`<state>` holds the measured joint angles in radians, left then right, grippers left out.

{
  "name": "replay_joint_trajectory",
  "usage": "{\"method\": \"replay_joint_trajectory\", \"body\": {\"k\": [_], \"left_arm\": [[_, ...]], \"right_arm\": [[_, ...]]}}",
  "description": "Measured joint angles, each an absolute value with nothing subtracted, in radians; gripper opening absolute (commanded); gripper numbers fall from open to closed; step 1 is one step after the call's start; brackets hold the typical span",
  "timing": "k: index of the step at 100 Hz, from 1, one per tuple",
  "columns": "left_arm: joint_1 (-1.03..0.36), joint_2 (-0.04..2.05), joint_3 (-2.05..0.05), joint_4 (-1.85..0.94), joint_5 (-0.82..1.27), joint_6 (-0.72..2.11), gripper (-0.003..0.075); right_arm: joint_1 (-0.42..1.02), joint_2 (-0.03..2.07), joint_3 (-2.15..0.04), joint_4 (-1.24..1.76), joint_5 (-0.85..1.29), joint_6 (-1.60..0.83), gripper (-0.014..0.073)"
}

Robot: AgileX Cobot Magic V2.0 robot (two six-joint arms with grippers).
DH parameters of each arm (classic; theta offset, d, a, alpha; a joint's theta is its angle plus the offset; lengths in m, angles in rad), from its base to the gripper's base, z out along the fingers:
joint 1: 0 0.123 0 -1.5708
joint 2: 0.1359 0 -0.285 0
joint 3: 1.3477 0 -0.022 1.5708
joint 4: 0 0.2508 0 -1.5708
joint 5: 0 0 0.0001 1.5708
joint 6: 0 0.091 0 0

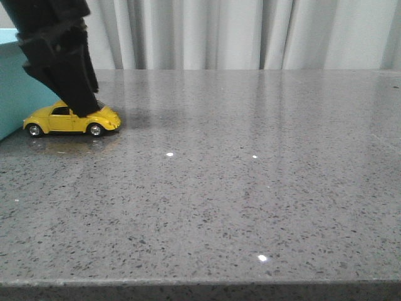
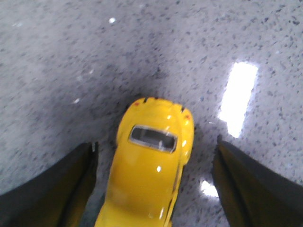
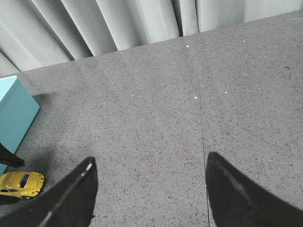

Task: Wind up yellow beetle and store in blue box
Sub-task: 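Close the left gripper on the car and lift it over the box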

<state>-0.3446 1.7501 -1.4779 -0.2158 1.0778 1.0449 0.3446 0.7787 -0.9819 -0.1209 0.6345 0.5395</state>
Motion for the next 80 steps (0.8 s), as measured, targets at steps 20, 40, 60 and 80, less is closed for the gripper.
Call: {"method": "replay_joint_trajectory", "body": {"k": [20,40,60,80], "left_arm": [[-0.350,1.769,-1.478,-0.201,1.064,1.050,0.0492],[-0.350,1.771,-1.478,-0.197,1.062,1.050,0.0361],[-0.350,1.771,-1.478,-0.197,1.060,1.051,0.0195],[-0.350,1.771,-1.485,-0.197,1.063,1.051,0.0134]], "right_arm": [[0.345,0.775,-0.982,-0.121,0.630,0.540,0.0490],[0.345,0.771,-0.982,-0.121,0.630,0.540,0.0490],[0.345,0.771,-0.982,-0.121,0.630,0.540,0.0490],[0.345,0.771,-0.982,-0.121,0.630,0.540,0.0490]]}}
